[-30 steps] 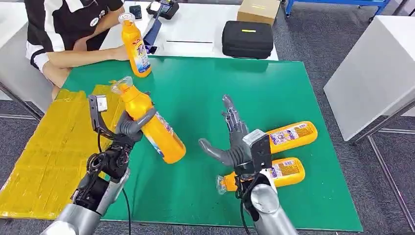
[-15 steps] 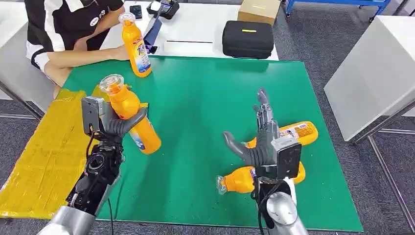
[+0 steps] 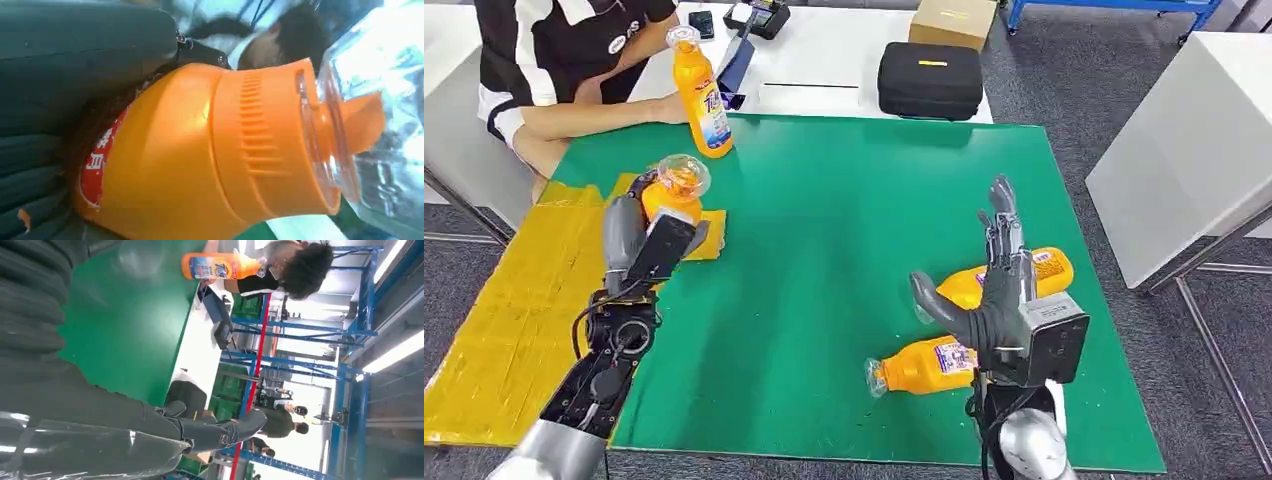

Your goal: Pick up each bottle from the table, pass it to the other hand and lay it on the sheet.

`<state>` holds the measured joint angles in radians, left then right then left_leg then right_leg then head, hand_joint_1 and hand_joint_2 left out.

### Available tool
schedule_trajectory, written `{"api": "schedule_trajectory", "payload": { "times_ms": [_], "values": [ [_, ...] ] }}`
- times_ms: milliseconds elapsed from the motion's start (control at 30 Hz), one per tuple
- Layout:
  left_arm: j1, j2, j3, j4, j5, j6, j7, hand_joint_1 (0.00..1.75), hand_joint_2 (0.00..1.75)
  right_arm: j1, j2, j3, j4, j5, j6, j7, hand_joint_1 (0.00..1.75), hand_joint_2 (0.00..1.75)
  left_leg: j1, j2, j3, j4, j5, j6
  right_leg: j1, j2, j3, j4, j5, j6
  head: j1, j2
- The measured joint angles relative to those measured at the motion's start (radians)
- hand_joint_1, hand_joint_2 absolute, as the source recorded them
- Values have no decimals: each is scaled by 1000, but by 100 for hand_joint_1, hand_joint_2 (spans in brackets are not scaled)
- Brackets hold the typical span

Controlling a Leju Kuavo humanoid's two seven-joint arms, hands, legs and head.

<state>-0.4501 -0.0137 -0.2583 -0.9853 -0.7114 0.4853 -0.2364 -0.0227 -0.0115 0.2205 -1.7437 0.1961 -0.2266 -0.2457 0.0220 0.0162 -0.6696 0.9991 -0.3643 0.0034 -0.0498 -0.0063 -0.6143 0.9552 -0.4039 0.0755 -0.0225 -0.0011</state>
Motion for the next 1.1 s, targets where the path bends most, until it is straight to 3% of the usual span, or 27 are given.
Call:
{"api": "schedule_trajectory", "payload": {
  "times_ms": [167,300,500,633,1000,1033,1067,1100],
  "values": [
    [-48,22,-7,110,-435,74,98,175,175,0,-14,-5,-3,10,0,6,0,175,0,0,0,0,0,0,0,0,0,0,0,0,0,0],
    [-66,32,-22,202,-581,80,101,175,175,-1,-23,-5,-3,18,4,12,0,175,0,0,0,0,0,0,0,0,0,0,0,0,0,0],
    [-72,47,-36,286,-642,83,53,175,175,-3,-29,-5,7,16,14,11,0,175,0,0,0,0,0,0,0,0,0,0,0,0,0,0],
    [-76,63,-63,341,-700,84,-76,175,175,-14,-31,-5,21,14,19,5,0,175,0,0,0,0,0,0,0,0,0,0,0,0,0,0],
    [-86,80,-105,444,-704,91,-163,175,175,-26,-32,-3,48,13,24,3,0,175,0,0,0,0,0,0,0,0,0,0,0,0,0,0],
    [-88,80,-106,452,-704,83,-168,140,175,-26,-32,-3,48,10,26,4,0,175,0,0,0,0,0,0,0,0,0,0,0,0,0,0],
    [-91,80,-108,460,-704,68,-173,16,175,-26,-32,-3,48,8,29,6,0,175,0,0,0,0,0,0,0,0,0,0,0,0,0,0],
    [-93,80,-110,465,-704,57,-176,16,175,-26,-32,-3,48,6,32,8,0,175,0,0,0,0,0,0,0,0,0,0,0,0,0,0]
  ]
}}
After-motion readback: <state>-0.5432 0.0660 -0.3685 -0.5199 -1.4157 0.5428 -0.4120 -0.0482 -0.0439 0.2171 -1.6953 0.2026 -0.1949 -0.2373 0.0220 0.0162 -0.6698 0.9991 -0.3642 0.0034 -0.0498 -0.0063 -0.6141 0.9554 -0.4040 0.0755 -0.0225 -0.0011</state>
